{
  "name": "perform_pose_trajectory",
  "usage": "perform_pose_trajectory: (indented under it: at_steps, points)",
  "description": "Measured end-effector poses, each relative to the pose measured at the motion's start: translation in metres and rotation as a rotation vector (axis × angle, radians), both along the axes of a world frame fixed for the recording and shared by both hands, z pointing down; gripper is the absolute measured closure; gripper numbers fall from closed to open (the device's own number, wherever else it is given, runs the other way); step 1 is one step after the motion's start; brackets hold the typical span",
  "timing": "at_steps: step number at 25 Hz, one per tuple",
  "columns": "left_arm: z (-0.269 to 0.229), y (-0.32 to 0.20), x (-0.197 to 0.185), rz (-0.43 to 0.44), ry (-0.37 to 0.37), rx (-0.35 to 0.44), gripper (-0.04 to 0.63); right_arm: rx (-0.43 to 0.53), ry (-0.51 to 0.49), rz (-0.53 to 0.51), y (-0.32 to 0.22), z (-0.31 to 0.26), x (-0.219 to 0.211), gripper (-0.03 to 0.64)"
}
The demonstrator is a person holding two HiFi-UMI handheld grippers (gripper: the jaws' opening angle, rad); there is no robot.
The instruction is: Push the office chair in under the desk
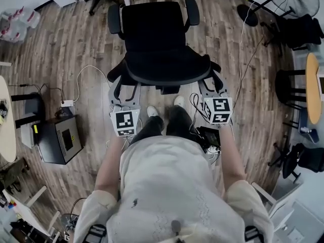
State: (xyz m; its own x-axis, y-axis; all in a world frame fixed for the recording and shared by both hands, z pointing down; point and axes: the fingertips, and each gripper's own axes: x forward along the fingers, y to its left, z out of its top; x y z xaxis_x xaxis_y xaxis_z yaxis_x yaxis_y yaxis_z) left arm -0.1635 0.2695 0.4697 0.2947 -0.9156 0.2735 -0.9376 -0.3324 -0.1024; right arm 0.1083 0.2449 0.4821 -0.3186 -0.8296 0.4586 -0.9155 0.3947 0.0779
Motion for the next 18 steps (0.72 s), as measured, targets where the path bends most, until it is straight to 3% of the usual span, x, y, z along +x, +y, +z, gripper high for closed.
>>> perform_pose_trajectory:
  at_steps: [5,18]
  points:
    - [0.014,-0.018,0.004,0.006,-0.051,0.008,0.339,0.046,0.016,0.001,-0.022,0.010,0.006,0.390]
    - [0.040,-0.054,0.003,-0.009,-0.077,-0.021,0.330,0.094,0.010,-0.040,-0.071,0.028,-0.005,0.373]
